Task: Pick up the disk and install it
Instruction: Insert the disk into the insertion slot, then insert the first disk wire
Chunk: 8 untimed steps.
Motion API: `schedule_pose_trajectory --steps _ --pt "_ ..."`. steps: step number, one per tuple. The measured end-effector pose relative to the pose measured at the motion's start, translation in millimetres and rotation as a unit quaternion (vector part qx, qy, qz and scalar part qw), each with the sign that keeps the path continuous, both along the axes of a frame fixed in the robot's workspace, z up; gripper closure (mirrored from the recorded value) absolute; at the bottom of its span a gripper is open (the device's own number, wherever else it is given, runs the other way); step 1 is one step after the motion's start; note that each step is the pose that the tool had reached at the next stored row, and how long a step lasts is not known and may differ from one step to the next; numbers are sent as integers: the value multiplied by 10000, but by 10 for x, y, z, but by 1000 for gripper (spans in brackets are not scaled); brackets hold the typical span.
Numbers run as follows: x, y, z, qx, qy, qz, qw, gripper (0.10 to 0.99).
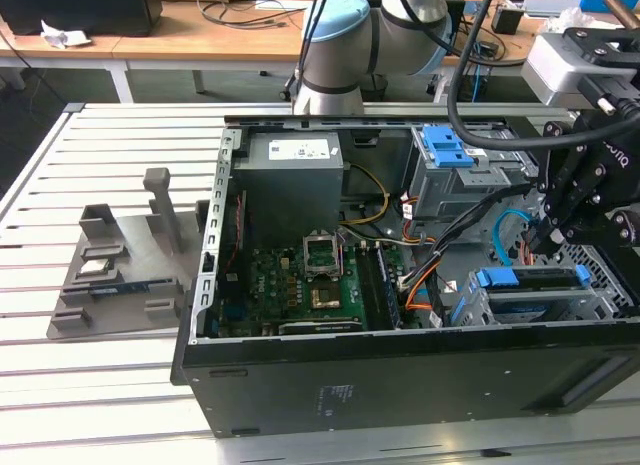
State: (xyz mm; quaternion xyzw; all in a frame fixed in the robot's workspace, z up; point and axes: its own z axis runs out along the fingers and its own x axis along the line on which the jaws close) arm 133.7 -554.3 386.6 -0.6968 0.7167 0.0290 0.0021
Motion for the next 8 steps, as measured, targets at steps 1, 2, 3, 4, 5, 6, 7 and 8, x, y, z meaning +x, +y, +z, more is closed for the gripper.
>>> schedule_pose_trajectory --steps 1,2,3,4,5,6,7,8 --pt "0 0 0 0 0 0 10000 980" --pt "0 0 -1 0 0 0 10000 980" --pt "0 0 -1 0 0 0 10000 980" --pt "0 0 -2 0 0 0 10000 980" --pt "0 0 -2 0 0 0 10000 980" --pt "0 0 -2 0 0 0 10000 980" --pt "0 0 -3 0 0 0 10000 980" --pt "0 0 -3 0 0 0 10000 980"
